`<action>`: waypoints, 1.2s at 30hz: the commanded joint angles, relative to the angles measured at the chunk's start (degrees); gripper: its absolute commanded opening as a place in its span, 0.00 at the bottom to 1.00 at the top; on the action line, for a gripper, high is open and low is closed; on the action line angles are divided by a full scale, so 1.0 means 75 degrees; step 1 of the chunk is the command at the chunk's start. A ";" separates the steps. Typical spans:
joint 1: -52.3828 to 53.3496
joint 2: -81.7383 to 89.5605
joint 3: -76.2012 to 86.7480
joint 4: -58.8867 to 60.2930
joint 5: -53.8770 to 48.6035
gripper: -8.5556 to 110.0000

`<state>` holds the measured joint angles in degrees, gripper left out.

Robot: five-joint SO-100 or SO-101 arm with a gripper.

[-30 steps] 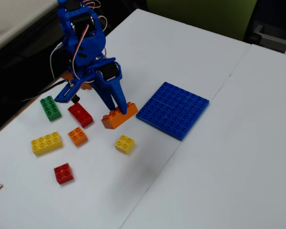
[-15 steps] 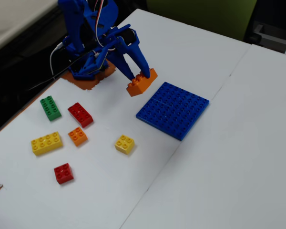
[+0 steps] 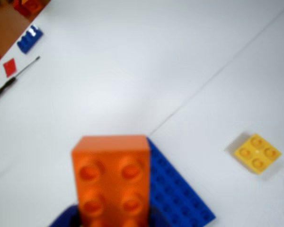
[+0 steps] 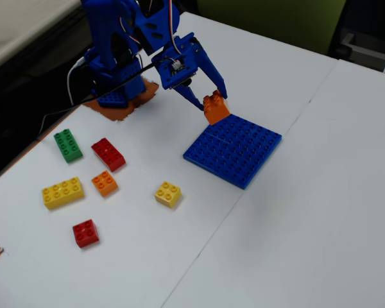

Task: Pick up the 2x4 orange block and go up the 8x8 blue block.

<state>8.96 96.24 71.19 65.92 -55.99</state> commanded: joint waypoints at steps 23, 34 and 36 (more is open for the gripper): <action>-0.0527 -0.1266 -0.1852 0.2238 -0.4277 0.07; -0.0586 -0.2414 -0.2941 0.2789 -0.4805 0.07; -0.0609 -0.2590 -0.3012 0.2789 -0.4828 0.07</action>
<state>5.45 77.08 52.21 86.48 -91.67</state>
